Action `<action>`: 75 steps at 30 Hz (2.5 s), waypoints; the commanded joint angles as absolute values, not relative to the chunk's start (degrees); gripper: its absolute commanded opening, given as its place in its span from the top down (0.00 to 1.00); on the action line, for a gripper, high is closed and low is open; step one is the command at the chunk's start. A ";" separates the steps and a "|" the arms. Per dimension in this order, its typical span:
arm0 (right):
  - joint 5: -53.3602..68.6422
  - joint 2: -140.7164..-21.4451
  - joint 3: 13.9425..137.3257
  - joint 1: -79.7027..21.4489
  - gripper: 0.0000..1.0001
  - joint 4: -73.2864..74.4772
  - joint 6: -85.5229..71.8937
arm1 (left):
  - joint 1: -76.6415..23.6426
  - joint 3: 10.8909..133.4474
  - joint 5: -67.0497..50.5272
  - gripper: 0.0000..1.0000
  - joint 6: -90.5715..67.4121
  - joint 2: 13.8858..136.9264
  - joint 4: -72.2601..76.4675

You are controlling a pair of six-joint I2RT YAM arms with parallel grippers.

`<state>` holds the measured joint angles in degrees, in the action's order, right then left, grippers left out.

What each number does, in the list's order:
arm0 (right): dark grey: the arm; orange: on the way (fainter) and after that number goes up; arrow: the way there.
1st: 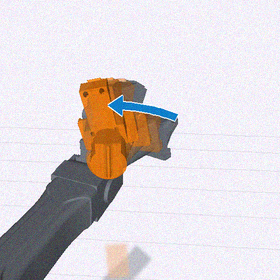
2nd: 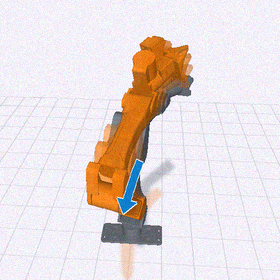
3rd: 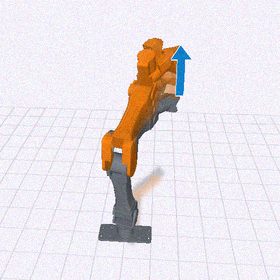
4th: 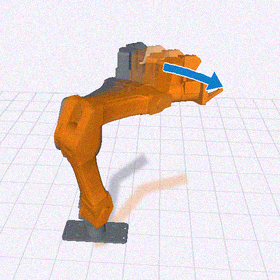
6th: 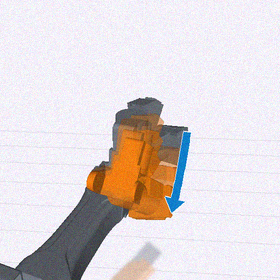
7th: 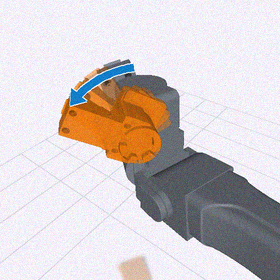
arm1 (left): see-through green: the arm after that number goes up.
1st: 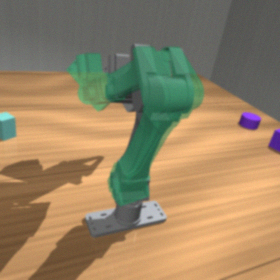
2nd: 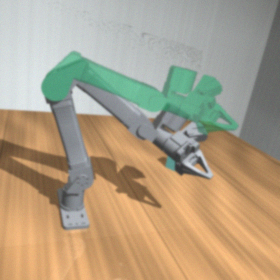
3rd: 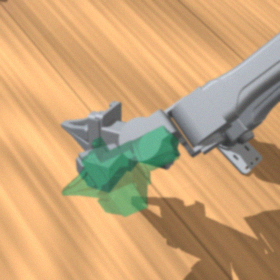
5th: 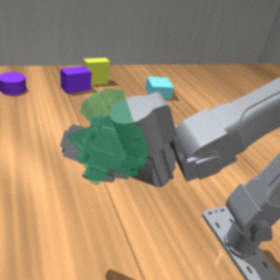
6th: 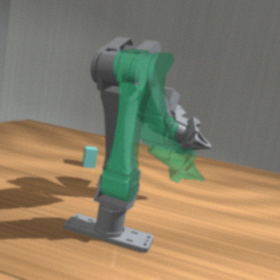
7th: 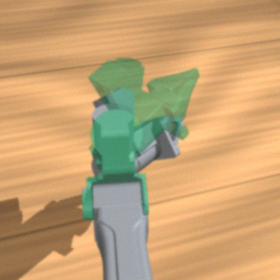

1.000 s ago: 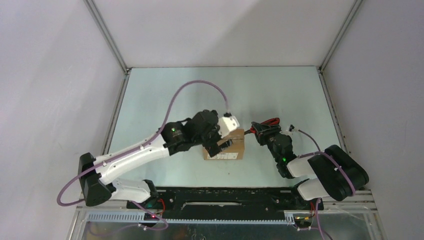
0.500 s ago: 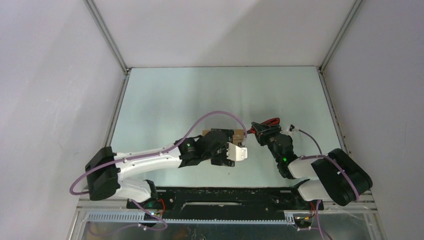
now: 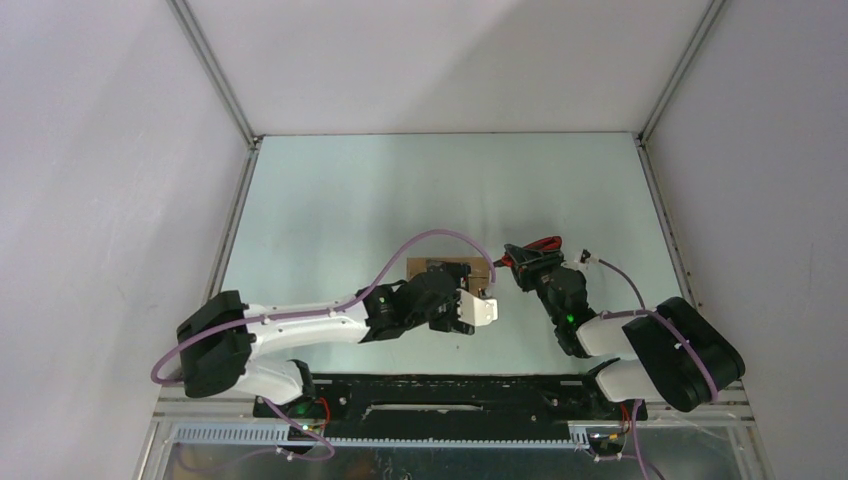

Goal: Unpack the express box

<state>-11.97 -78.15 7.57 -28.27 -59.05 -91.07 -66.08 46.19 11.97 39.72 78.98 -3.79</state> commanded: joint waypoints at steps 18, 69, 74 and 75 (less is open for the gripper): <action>-13.25 -75.62 7.64 -26.46 1.00 -60.12 -90.77 | -66.53 43.33 10.60 0.04 34.32 78.50 1.81; -13.39 -76.94 9.72 -28.51 1.00 -60.56 -90.55 | -66.88 44.43 11.23 0.10 33.62 80.85 2.20; -13.01 -75.30 9.58 -29.18 1.00 -59.16 -89.96 | -66.88 44.47 11.25 0.11 33.59 81.40 2.95; -12.29 -75.13 9.54 -29.18 1.00 -59.00 -89.92 | -66.88 44.49 11.33 0.11 33.60 81.61 3.21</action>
<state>-12.16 -77.08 7.99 -28.53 -57.45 -90.89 -66.43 44.73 11.84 34.48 80.75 1.23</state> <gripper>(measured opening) 0.245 0.896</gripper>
